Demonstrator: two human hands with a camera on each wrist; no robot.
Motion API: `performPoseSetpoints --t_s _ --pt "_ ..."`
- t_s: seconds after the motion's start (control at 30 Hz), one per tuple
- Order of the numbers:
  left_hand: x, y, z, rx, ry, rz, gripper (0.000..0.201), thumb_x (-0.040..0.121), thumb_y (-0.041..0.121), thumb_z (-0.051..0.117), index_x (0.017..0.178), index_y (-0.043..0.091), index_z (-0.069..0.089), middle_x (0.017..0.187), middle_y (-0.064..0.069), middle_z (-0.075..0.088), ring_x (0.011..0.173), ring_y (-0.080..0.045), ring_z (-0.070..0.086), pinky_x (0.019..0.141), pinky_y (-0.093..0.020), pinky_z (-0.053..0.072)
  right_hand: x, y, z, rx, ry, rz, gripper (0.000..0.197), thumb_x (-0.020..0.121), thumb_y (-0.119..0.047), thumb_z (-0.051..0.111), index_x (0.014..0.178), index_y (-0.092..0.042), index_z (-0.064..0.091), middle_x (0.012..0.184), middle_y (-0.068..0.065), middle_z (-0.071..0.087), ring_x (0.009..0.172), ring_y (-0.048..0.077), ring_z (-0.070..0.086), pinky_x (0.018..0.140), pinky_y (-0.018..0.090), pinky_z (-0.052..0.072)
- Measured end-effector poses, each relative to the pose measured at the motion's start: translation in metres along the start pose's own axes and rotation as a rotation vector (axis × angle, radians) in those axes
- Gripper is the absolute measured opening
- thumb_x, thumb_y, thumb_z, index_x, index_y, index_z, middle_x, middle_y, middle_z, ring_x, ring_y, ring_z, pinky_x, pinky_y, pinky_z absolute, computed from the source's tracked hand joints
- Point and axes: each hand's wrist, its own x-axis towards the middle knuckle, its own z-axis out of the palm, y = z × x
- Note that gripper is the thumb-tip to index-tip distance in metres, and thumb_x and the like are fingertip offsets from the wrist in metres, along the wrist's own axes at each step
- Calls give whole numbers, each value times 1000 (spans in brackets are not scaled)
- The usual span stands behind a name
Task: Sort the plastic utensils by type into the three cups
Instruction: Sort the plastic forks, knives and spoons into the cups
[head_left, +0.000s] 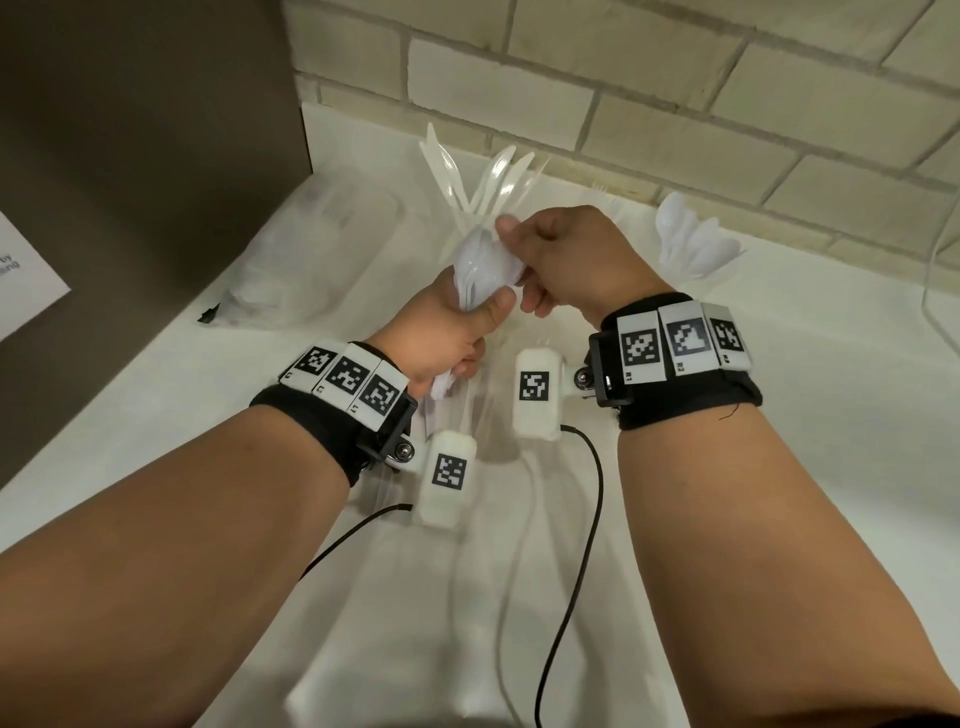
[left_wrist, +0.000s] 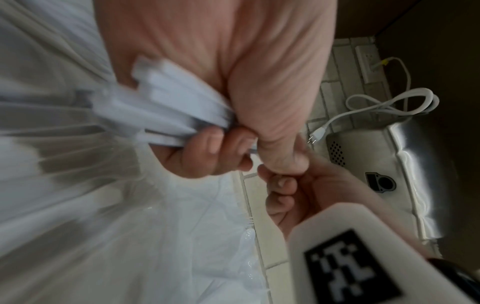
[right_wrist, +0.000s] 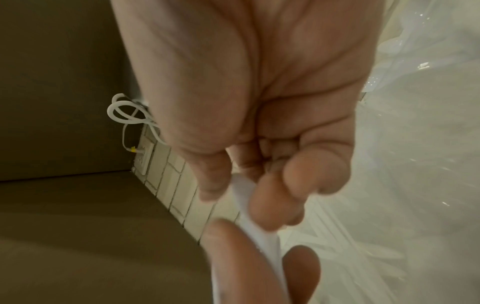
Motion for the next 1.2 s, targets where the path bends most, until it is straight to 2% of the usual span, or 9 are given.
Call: performPoseSetpoints --t_s 0.1,0.2,0.37,0.53,0.6,0.73,0.87,1.0,1.2 --pt "-2 1 -5 -80 -91 -64 6 94 25 58 94 20 55 53 11 39 44 -8 24 38 -19 23 -3 -3 -5 109 -77 18 39 96 -48 45 116 -19 62 97 -1 65 60 18 62 58 31 45" --pt "-3 3 -9 -101 -191 -138 17 91 24 62 102 13 57 55 8 36 43 -7 26 38 -19 29 -9 1 -9 129 -289 -96 40 92 -36 60 129 -42 47 106 -6 62 71 18 60 63 32 44" --pt "-5 4 -6 -92 -343 -199 6 88 27 62 86 24 67 57 0 31 47 -11 38 47 -25 42 -8 3 0 120 -243 -131 13 88 -20 67 101 -16 66 80 -1 64 58 14 52 53 27 42" --pt "-1 0 3 423 -122 -68 21 96 33 52 104 13 53 74 1 59 47 -2 58 49 -19 48 -1 6 5 -123 -116 -54 21 83 -33 73 85 -13 66 74 6 70 46 4 57 46 14 40" --pt "0 -2 4 470 -77 -41 25 98 32 48 110 10 51 83 1 64 46 2 59 47 -14 46 -2 4 7 -169 -86 -54 28 87 -41 65 86 -14 65 72 8 70 48 7 57 51 19 43" --pt "0 -6 -7 22 -29 -156 20 98 30 49 99 12 59 85 -1 67 55 -11 59 56 -29 49 -2 0 -2 -7 72 21 29 100 -31 42 106 -11 63 89 7 68 42 11 57 46 25 42" --pt "0 -5 -19 -295 -97 -224 23 97 30 48 97 11 60 77 0 65 60 -17 60 60 -32 49 -4 7 -12 26 122 32 15 89 -7 55 100 -9 64 82 5 65 40 8 54 44 24 43" --pt "0 -3 -21 -351 -143 -281 27 98 33 42 98 14 60 83 -1 70 63 -17 64 61 -29 52 -11 6 -5 43 4 -46 33 77 -21 78 107 -20 64 82 -1 63 55 11 58 48 21 48" --pt "0 -4 -18 -347 -160 -282 27 99 32 39 97 13 59 88 -1 74 70 -17 71 67 -30 57 -5 8 1 109 193 -72 15 79 -12 75 87 -11 63 68 -1 61 51 11 57 46 20 45"
